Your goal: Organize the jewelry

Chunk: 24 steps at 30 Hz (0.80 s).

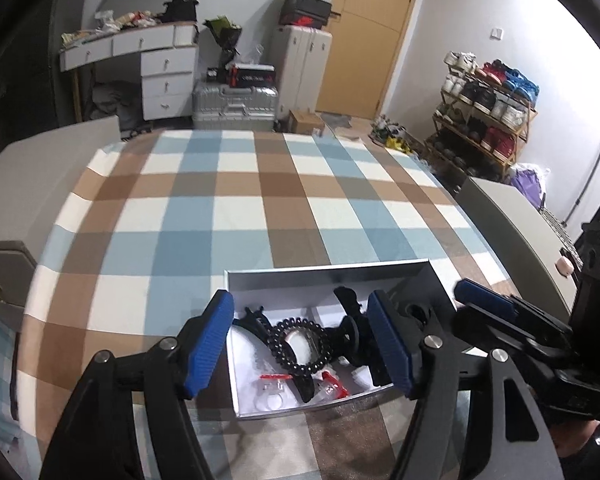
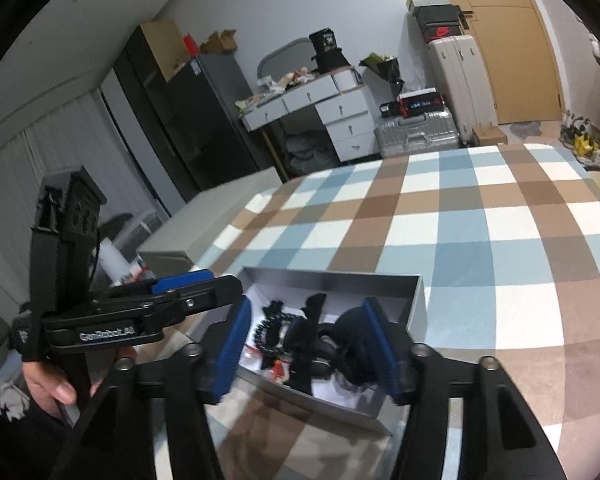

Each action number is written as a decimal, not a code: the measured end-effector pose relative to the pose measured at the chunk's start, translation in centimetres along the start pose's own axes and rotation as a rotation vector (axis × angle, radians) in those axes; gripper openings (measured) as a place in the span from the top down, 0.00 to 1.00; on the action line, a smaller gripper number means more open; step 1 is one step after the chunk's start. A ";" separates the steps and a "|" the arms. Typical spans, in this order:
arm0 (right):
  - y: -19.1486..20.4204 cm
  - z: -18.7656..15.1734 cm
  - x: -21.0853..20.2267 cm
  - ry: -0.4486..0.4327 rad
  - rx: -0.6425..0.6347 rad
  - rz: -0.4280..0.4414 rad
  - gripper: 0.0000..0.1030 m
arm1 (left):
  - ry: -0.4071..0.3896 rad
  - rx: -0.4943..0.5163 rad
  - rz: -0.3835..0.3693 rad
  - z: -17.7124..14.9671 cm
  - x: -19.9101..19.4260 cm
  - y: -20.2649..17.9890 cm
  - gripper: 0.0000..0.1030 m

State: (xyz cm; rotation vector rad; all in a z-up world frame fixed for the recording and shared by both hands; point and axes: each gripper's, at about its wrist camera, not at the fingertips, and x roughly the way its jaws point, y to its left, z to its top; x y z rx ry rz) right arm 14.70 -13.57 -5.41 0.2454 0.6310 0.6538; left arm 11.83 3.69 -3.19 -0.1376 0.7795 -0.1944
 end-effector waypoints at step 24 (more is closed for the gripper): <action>6.3 1.3 -9.8 -0.507 -0.194 -0.174 0.00 | -0.478 -0.015 0.172 -0.7 -8.3 0.5 0.01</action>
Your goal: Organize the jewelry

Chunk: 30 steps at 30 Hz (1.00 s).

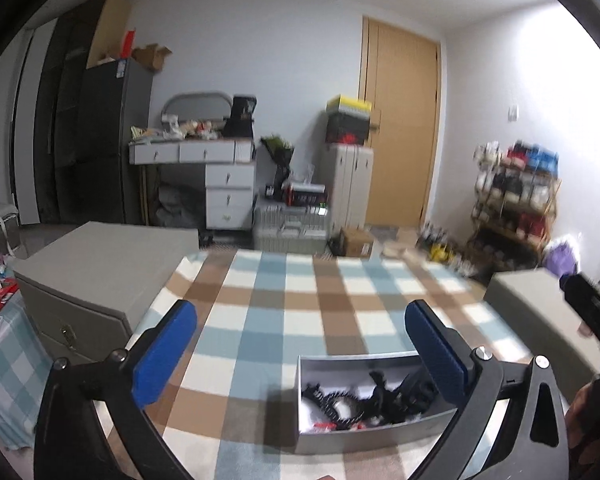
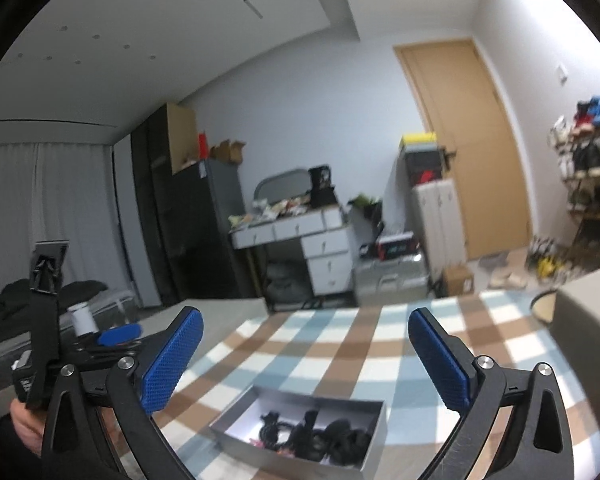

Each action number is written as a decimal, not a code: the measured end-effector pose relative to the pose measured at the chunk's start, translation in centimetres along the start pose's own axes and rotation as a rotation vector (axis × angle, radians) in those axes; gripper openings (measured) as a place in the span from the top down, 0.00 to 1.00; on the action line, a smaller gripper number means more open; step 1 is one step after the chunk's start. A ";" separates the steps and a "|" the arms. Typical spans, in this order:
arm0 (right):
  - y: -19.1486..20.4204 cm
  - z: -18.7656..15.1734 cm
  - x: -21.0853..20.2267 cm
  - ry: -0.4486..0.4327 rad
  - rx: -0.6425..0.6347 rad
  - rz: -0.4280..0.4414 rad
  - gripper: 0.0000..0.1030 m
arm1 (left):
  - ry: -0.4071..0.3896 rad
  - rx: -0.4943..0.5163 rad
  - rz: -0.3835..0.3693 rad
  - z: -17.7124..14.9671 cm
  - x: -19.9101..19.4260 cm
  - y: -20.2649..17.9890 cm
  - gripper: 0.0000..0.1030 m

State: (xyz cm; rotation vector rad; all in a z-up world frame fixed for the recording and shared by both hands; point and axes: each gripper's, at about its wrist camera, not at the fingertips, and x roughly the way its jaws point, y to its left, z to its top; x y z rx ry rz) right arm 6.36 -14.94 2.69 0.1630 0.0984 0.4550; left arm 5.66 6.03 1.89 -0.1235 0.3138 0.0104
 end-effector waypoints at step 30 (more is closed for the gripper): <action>-2.4 -7.3 2.8 0.140 -0.137 -0.192 0.00 | -0.056 0.119 0.135 -6.0 2.6 -0.3 0.01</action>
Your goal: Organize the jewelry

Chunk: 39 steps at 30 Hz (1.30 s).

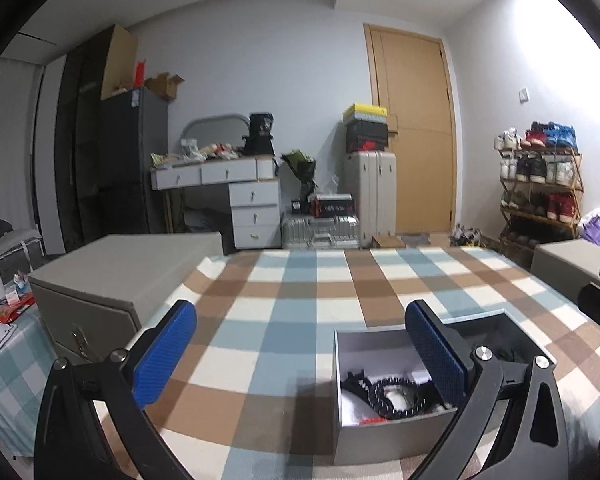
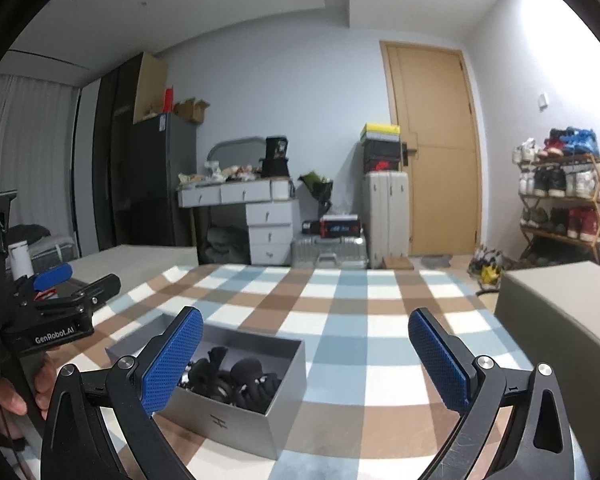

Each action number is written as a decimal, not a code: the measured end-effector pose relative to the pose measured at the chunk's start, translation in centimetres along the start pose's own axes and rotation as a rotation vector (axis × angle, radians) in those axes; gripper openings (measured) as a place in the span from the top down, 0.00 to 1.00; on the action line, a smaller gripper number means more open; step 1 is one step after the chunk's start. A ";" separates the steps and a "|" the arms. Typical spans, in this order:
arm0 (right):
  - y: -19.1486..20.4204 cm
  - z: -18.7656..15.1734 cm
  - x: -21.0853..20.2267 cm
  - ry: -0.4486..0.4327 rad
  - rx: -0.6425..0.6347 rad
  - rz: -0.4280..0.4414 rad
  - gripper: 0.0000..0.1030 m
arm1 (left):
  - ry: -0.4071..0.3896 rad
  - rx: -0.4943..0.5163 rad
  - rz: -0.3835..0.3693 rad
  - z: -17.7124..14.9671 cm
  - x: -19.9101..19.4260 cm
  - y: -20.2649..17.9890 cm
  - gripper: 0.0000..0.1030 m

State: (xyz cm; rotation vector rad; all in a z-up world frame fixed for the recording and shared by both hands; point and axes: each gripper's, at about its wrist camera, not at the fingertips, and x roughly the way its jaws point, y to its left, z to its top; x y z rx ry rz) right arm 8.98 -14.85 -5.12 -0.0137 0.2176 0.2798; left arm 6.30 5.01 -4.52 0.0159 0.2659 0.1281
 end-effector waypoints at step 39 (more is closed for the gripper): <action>1.0 -0.4 0.9 0.067 -0.047 0.019 0.00 | 0.048 -0.024 -0.036 0.4 -0.6 0.1 0.01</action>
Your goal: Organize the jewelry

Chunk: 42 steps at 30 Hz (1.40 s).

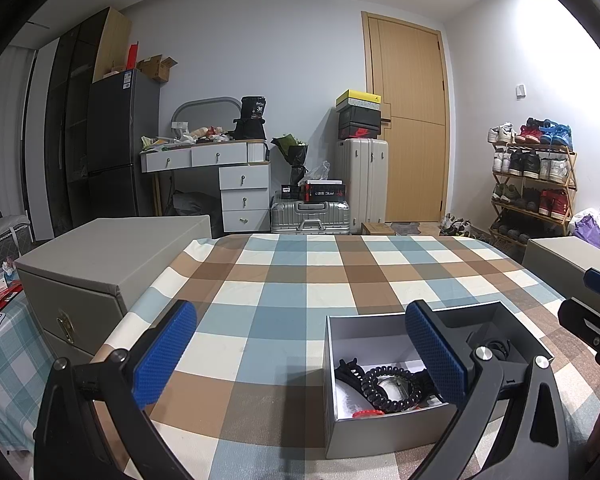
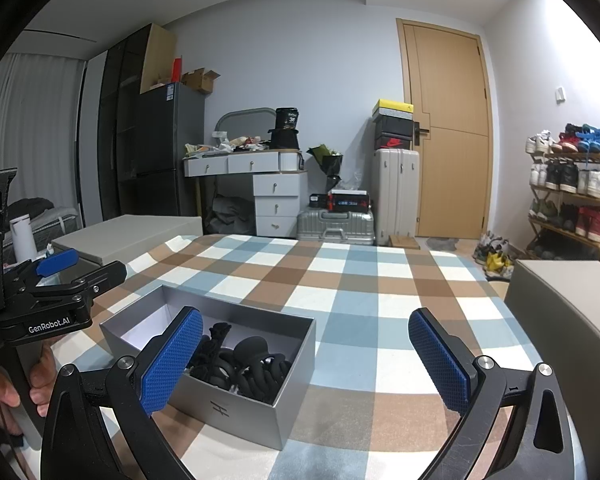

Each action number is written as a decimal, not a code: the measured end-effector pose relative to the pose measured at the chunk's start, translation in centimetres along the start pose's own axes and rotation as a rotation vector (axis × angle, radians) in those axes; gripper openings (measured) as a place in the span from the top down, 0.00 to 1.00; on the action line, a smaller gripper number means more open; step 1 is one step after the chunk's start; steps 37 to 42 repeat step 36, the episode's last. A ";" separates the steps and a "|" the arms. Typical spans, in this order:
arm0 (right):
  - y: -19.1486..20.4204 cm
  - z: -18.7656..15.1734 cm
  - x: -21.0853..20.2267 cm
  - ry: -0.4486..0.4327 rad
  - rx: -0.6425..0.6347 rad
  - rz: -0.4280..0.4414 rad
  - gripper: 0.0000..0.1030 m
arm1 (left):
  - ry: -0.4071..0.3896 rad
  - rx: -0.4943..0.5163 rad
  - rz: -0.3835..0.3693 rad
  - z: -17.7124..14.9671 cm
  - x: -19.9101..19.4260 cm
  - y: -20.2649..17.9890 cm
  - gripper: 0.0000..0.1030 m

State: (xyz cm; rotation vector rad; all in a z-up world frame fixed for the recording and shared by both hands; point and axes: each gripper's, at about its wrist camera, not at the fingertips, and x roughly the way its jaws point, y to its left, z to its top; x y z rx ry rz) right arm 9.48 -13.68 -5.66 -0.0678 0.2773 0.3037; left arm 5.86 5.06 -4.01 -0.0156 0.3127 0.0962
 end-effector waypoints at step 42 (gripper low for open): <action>0.1 0.1 -0.1 0.001 0.000 0.002 0.00 | 0.002 0.001 -0.003 0.0 0.1 0.1 0.01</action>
